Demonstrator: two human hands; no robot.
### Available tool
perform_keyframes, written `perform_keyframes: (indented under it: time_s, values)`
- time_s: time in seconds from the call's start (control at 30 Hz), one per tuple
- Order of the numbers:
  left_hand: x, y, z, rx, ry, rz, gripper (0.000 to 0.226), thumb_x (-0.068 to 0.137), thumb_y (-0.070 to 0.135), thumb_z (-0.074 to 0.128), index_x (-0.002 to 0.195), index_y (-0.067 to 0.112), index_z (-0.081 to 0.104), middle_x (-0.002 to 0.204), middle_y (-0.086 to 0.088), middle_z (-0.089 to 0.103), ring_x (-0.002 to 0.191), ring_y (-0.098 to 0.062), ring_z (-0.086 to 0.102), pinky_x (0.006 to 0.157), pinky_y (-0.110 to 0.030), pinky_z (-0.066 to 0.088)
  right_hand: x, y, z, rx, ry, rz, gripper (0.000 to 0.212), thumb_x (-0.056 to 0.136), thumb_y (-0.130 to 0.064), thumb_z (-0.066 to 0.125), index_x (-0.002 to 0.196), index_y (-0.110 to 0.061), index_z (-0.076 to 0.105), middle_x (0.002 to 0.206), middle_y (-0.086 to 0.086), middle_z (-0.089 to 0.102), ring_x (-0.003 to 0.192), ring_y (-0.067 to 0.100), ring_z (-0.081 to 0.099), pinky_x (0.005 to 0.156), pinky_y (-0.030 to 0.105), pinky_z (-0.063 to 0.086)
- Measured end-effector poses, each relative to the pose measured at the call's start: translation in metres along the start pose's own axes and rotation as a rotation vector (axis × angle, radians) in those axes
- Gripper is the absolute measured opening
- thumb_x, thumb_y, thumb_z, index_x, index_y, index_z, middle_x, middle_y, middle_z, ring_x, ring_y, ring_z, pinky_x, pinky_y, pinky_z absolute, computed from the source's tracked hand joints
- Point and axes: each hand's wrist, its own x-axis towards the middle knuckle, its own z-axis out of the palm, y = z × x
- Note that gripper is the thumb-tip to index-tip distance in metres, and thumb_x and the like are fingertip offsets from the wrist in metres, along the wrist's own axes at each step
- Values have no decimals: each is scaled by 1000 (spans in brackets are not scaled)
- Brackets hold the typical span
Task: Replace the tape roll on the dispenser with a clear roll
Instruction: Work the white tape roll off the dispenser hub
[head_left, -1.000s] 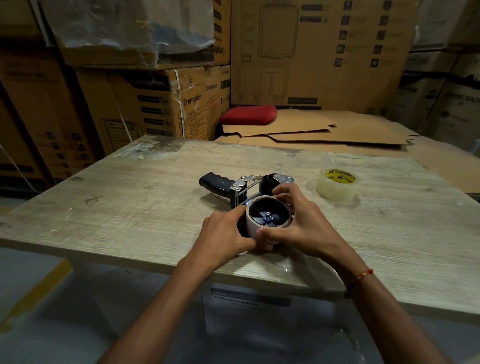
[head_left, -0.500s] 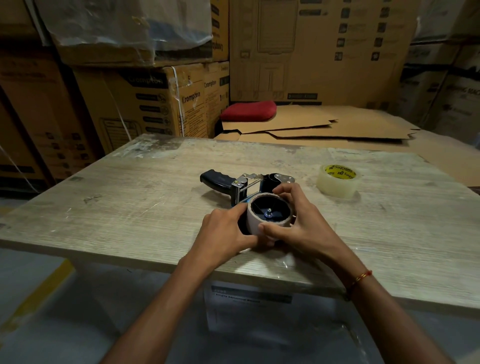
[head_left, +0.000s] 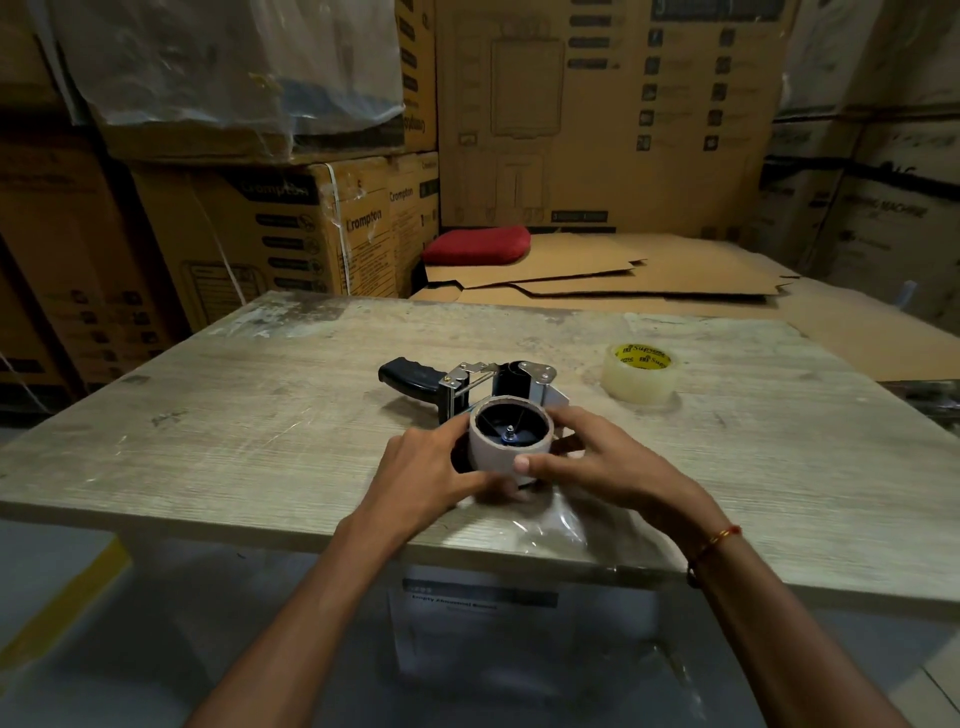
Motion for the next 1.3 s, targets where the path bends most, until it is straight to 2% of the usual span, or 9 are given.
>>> perform_keyframes:
  time_s: [0.07, 0.17, 0.37, 0.5, 0.63, 0.77, 0.93, 1.13, 1.3]
  values:
    - [1, -1, 0, 7, -7, -1, 87, 66, 79, 68, 141, 41, 47, 107, 2, 76, 95, -13, 69, 83, -35, 57, 1, 11, 4, 16, 54, -10, 56, 79, -41, 84, 130, -35, 61, 121, -13, 70, 107, 10, 68, 93, 35, 57]
    - [0, -2, 0, -14, -15, 0, 93, 59, 86, 63, 140, 43, 46, 106, 4, 76, 95, -11, 69, 86, -38, 56, 7, 18, 6, 17, 109, -17, 68, 73, -41, 87, 135, -26, 61, 119, -8, 73, 105, 9, 69, 95, 40, 57]
    - [-3, -2, -4, -106, -55, -20, 84, 63, 82, 66, 138, 48, 48, 111, 10, 75, 98, -5, 65, 86, -33, 54, 12, 22, 9, -5, 100, -36, 77, 72, -44, 88, 139, -27, 54, 126, -10, 67, 107, 7, 67, 92, 31, 58]
    - [-6, -5, -8, -289, -102, -42, 84, 64, 72, 73, 139, 50, 44, 127, 19, 65, 116, 0, 60, 98, -33, 53, 9, 25, 17, 45, 125, -55, 74, 72, -43, 88, 136, -31, 55, 123, -15, 66, 107, 3, 65, 84, 18, 54]
    - [-3, -7, -16, -358, -163, -67, 89, 69, 56, 82, 145, 49, 36, 146, 13, 54, 132, -4, 51, 111, -37, 44, 7, 28, 22, 145, 144, -54, 73, 72, -42, 89, 135, -32, 54, 125, -14, 67, 111, 3, 65, 90, 22, 55]
    - [1, -3, -19, -173, -168, 11, 79, 74, 63, 73, 143, 57, 33, 139, 13, 61, 128, -7, 56, 108, -37, 47, 9, 28, 19, 159, 100, -58, 78, 70, -46, 88, 138, -32, 51, 129, -14, 65, 113, 7, 65, 96, 32, 56]
    - [-2, -5, -12, -58, -135, 91, 74, 79, 82, 47, 145, 56, 24, 135, 12, 64, 124, -14, 60, 102, -50, 46, 7, 31, 17, 158, 139, -86, 71, 74, -36, 89, 136, -30, 55, 125, -13, 68, 110, 5, 67, 93, 28, 57]
    - [0, -3, -5, 69, -76, 174, 72, 87, 77, 41, 150, 47, 22, 127, 8, 68, 109, -14, 66, 85, -35, 47, 5, 35, 14, 190, 117, -98, 66, 80, -33, 84, 138, -30, 54, 129, -13, 67, 115, 2, 65, 93, 23, 55]
    - [1, -6, -2, 133, -57, 207, 75, 86, 82, 34, 150, 45, 18, 113, 5, 72, 95, -16, 69, 76, -34, 50, 3, 37, 17, 113, 145, -115, 70, 78, -51, 80, 139, -36, 50, 131, -14, 66, 118, 5, 65, 99, 37, 56]
